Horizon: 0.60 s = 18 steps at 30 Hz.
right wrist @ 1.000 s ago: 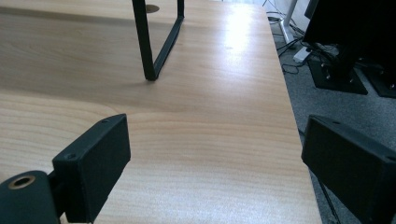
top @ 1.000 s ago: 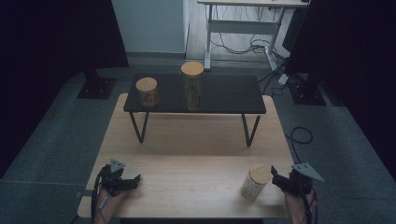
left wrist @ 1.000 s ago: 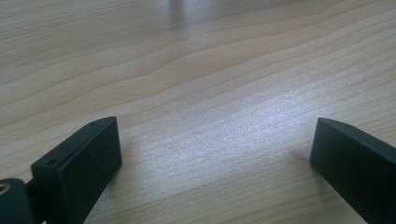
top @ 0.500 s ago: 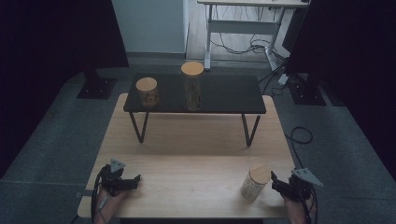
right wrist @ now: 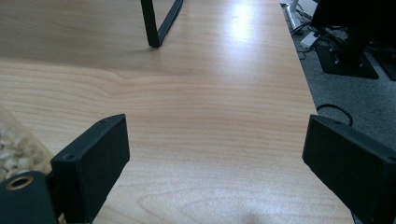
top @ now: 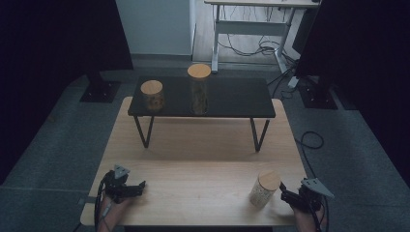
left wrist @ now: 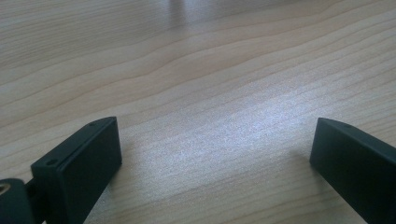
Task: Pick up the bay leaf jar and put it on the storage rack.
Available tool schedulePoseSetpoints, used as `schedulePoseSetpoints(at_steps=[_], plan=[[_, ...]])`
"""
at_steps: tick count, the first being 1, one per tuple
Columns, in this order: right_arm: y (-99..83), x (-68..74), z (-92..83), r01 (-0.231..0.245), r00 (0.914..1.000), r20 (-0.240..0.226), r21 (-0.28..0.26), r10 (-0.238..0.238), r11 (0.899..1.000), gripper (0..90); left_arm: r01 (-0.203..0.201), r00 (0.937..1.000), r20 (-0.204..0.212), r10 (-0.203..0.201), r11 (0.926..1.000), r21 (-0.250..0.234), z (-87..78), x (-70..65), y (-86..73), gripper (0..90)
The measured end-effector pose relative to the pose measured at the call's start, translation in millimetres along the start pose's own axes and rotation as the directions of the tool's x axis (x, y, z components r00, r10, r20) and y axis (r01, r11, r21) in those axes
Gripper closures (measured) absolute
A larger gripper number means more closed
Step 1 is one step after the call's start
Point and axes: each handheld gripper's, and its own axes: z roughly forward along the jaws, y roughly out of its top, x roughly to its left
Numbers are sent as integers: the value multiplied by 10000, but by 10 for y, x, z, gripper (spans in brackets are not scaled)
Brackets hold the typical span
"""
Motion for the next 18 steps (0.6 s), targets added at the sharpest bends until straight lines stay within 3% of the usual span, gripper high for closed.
schedulePoseSetpoints(at_steps=[18], plan=[[-97, 27, -13, -71, 9999, -115, 54, 72, 10000, 64, 6, 10000, -5, -6, 10000, 5, -2, -2, -1, 17]])
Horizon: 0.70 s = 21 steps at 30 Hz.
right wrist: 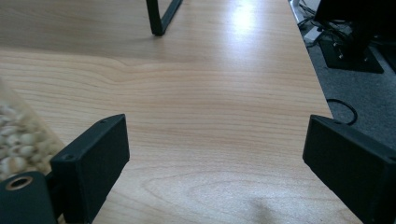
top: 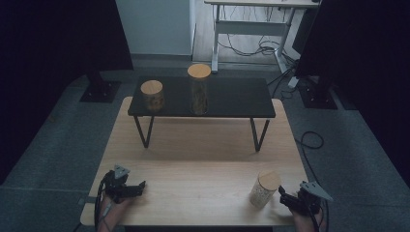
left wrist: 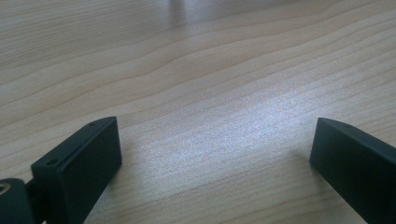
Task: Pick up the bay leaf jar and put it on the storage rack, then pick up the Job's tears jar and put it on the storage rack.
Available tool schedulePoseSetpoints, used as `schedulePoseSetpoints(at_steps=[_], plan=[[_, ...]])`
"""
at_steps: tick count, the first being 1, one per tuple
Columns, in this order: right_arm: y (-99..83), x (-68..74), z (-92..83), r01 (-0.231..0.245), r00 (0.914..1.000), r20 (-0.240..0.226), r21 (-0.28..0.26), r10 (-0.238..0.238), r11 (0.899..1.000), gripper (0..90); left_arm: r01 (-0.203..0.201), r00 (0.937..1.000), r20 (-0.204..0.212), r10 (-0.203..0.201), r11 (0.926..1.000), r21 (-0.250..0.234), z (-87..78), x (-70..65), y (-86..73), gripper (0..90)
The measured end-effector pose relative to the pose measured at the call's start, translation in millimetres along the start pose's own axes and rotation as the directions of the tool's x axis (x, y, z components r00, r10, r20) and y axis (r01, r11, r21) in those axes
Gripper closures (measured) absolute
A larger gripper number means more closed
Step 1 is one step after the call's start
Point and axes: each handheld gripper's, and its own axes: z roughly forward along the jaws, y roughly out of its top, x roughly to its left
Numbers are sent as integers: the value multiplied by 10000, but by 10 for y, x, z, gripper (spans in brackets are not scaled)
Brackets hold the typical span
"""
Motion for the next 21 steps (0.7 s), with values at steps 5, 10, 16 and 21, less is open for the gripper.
schedulePoseSetpoints(at_steps=[5, 10, 16, 21], plan=[[7, 25, -54, 122, 9999, -77, -98, -122, 9999, 59, -6, 10000, 0, 6, 10000, 4, 0, 0, 0, 17], [-10, 28, -96, 186, 9998, -101, -125, -187, 9997, 56, -2, 10000, 1, 2, 10000, 2, 0, 0, 0, 17], [-38, 41, -146, 316, 9993, -188, -143, -319, 9994, 55, -2, 10000, 0, 2, 10000, 2, 0, 0, 0, 17], [-55, 40, -183, 356, 9989, -303, -172, -361, 9992, 54, -8, 10000, 1, 8, 10000, 4, -1, 0, -1, 17]])
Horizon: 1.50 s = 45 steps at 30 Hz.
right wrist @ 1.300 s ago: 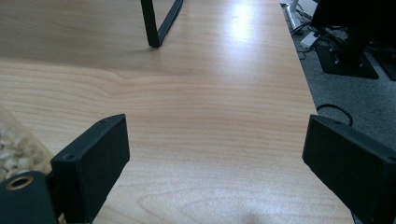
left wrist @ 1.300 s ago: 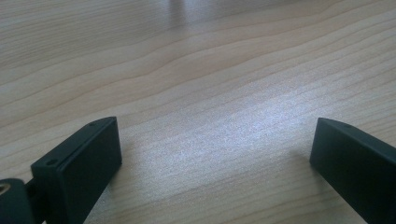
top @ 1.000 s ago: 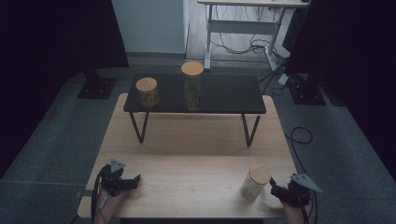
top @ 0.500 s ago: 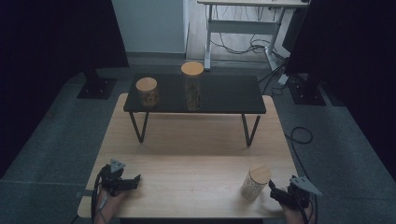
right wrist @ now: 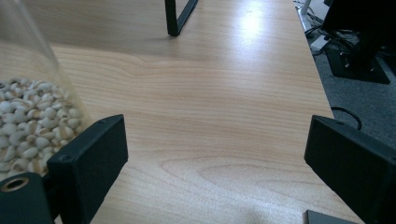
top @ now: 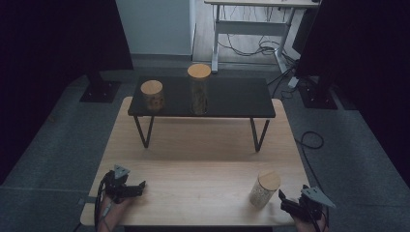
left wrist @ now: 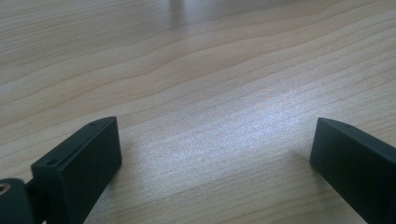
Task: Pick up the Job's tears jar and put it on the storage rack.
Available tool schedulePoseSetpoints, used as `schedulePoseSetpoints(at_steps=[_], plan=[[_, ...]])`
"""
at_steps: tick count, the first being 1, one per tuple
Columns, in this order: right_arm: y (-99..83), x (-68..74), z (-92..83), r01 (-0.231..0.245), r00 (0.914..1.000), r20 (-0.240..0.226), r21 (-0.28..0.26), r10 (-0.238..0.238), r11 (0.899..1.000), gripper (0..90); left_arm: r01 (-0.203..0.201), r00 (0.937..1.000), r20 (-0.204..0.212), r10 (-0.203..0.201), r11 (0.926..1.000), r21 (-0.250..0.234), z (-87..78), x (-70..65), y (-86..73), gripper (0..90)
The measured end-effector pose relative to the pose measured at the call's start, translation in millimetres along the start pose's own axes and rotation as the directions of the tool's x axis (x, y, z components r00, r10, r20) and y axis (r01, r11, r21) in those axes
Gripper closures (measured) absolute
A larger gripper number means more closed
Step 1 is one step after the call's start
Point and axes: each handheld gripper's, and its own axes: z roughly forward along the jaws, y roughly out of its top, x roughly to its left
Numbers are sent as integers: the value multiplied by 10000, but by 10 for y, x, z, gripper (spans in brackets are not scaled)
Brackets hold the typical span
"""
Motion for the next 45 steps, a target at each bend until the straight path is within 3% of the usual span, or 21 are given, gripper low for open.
schedulePoseSetpoints(at_steps=[24, 36, 45], plan=[[-72, 118, -106, 458, 9948, -921, 138, -443, 9989, 54, 1, 10000, 5, -1, 10000, -4, 0, -1, -1, 17], [-87, 206, -195, 815, 9845, -1570, 131, -784, 9966, 54, 3, 10000, 6, -3, 10000, -11, 0, -1, -1, 17], [-115, 226, -222, 801, 9775, -1964, 66, -773, 9968, 54, 2, 10000, 7, -2, 10000, -1, 0, -1, -1, 17]])
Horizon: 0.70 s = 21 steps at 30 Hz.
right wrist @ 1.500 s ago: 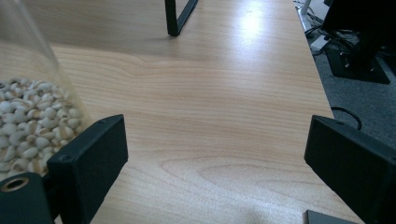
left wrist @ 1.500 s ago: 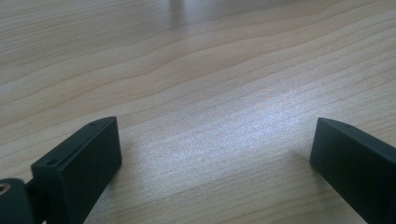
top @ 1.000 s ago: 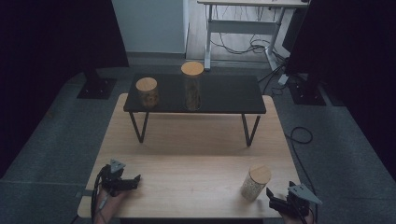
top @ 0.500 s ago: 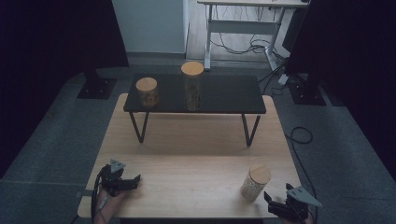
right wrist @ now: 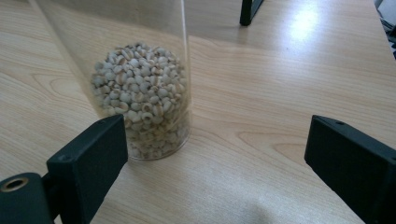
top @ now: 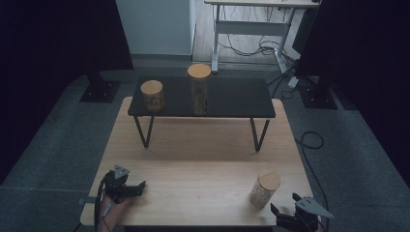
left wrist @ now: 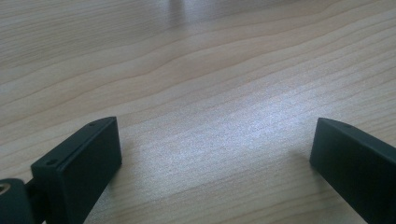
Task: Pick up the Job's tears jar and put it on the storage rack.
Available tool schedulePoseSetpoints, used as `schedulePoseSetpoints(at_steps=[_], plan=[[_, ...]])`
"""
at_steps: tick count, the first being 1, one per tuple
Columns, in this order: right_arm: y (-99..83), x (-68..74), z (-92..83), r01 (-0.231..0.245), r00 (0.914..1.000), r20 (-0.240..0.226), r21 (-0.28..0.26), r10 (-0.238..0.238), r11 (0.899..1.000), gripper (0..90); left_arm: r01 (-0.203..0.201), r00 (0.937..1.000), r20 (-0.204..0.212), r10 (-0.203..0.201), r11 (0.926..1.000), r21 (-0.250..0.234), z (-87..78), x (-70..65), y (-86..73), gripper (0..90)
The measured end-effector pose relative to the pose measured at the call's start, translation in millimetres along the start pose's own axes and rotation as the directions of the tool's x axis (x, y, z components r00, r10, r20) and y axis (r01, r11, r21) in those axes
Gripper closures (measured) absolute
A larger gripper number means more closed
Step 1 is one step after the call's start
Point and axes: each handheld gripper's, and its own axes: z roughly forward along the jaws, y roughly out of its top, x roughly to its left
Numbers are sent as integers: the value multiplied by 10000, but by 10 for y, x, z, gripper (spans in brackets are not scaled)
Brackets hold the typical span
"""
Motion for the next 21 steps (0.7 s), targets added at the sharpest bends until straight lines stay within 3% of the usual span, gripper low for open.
schedulePoseSetpoints(at_steps=[4, 21], plan=[[12, 48, 12, 267, 9996, -79, -31, -268, 9996, 54, 1, 10000, 0, -1, 10000, 1, 0, 0, 0, 17], [55, 172, 137, 530, 9978, -389, -58, -531, 9986, 55, -6, 10000, -2, 6, 10000, 0, 0, 1, 0, 17]])
